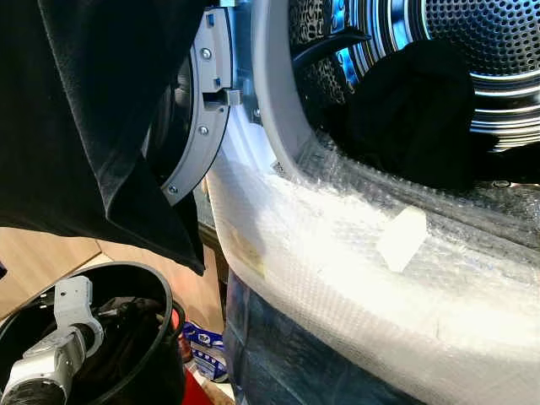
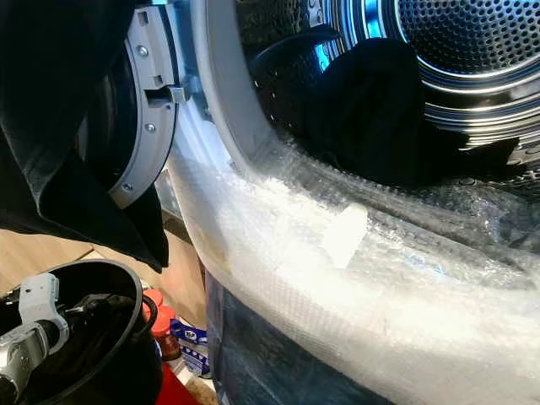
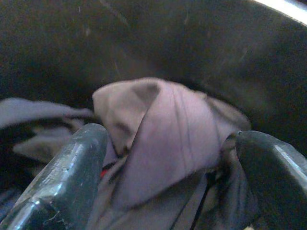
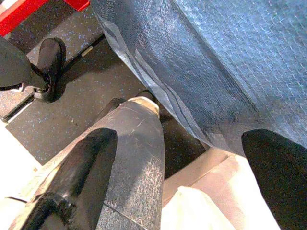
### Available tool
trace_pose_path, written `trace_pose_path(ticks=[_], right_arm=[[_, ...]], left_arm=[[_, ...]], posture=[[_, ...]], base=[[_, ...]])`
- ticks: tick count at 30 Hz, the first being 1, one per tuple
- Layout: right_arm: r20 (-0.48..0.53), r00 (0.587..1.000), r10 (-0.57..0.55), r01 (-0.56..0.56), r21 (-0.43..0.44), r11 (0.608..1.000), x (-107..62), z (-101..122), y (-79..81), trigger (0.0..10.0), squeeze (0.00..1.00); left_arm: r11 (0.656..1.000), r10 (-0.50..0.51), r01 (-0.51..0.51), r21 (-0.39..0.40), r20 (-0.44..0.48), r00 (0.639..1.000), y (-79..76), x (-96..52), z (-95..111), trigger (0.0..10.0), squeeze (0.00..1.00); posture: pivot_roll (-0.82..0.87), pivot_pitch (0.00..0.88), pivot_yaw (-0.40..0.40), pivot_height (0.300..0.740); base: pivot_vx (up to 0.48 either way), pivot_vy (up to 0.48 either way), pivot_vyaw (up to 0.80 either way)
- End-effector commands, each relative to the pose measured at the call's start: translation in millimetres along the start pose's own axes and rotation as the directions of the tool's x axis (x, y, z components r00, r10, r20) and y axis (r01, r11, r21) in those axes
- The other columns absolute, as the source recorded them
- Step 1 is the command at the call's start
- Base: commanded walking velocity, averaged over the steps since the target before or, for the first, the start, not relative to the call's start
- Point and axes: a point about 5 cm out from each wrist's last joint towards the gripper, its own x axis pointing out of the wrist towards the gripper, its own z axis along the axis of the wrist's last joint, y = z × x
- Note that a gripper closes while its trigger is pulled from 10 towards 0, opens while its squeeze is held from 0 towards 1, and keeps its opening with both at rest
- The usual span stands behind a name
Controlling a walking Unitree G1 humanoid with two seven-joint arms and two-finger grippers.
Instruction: Clothes washing
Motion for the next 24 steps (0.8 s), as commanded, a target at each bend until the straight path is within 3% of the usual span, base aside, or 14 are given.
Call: trace_pose_path(ticks=[1, 10, 23, 24], right_arm=[[-0.128, 0.992, -0.010, 0.009, -0.009, 1.000, -1.5, -35.4, -0.5, 10.0, 0.00], [-0.125, 0.992, 0.013, -0.010, 0.023, 1.000, -1.1, -35.7, 3.5, 10.0, 0.00], [-0.117, 0.993, 0.012, -0.010, 0.011, 1.000, -1.0, -30.4, 1.3, 10.0, 0.00], [-0.113, 0.994, 0.012, -0.011, 0.014, 1.000, -0.9, -28.8, 1.1, 10.0, 0.00]], left_arm=[[1.000, -0.019, 0.019, 0.006, -0.036, 0.999, -4.2, 1.6, -5.7, 10.0, 0.00], [0.997, 0.057, -0.065, -0.048, -0.150, 0.987, -0.4, 2.5, -21.6, 10.0, 0.00], [0.994, 0.069, -0.081, -0.073, -0.157, 0.985, -5.9, 5.7, -25.1, 9.9, 0.00], [0.994, 0.047, -0.063, -0.091, -0.165, 0.985, -9.2, 5.8, -29.2, 0.0, 0.00]], posture=[[-0.02, 0.005, -0.015, 0.740], [-0.03, 0.000, 0.003, 0.740], [-0.03, 0.000, -0.005, 0.740], [-0.03, 0.000, -0.008, 0.740]], base=[[0.000, 0.000, 0.00], [0.000, 0.000, 0.00], [0.000, 0.000, 0.00], [0.000, 0.000, 0.00]])
